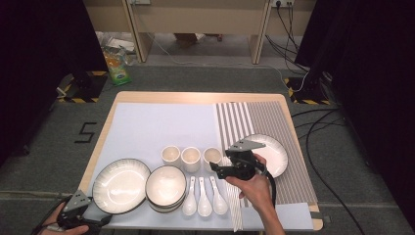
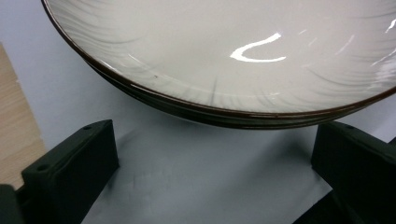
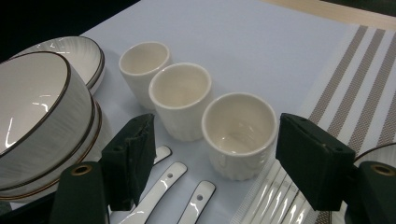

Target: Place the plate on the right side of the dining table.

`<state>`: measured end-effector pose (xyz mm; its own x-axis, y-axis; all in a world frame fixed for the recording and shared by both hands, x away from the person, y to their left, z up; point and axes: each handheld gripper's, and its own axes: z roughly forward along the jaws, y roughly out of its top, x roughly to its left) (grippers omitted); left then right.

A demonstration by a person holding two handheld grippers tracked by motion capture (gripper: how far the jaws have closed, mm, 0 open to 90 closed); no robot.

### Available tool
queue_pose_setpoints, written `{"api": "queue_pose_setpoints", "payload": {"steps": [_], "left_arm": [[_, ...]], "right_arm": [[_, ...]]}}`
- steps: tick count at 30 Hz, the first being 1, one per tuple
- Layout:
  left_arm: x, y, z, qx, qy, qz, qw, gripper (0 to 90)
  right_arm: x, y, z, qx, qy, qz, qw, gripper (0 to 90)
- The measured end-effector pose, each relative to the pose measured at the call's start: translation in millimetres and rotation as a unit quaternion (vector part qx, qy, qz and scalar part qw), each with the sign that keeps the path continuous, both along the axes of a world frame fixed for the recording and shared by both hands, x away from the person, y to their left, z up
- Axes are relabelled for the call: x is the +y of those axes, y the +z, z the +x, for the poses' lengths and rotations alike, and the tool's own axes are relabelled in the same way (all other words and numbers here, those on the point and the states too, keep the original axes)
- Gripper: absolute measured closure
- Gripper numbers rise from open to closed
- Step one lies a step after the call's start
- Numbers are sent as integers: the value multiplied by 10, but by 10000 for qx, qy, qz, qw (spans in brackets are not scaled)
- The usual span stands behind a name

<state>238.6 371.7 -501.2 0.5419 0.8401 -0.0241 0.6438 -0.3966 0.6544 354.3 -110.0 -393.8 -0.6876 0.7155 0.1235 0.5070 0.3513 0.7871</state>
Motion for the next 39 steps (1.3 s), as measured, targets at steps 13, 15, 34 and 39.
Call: {"api": "queue_pose_setpoints", "payload": {"steps": [13, 15, 34, 39], "left_arm": [[-9, 9, 11, 72, -1, 18, 10000, 0], [-10, 12, 15, 75, -7, 46, 10000, 0], [-14, 13, 20, 96, 5, 15, 10000, 0], [-13, 13, 19, 94, 5, 11, 10000, 0]], "right_arm": [[174, 41, -10, 28, 182, -87, 9998, 289], [204, 66, -13, 4, 228, -93, 9997, 289], [412, 254, -133, -91, 507, -89, 9986, 289], [544, 258, -156, -131, 621, -185, 9978, 289]]}}
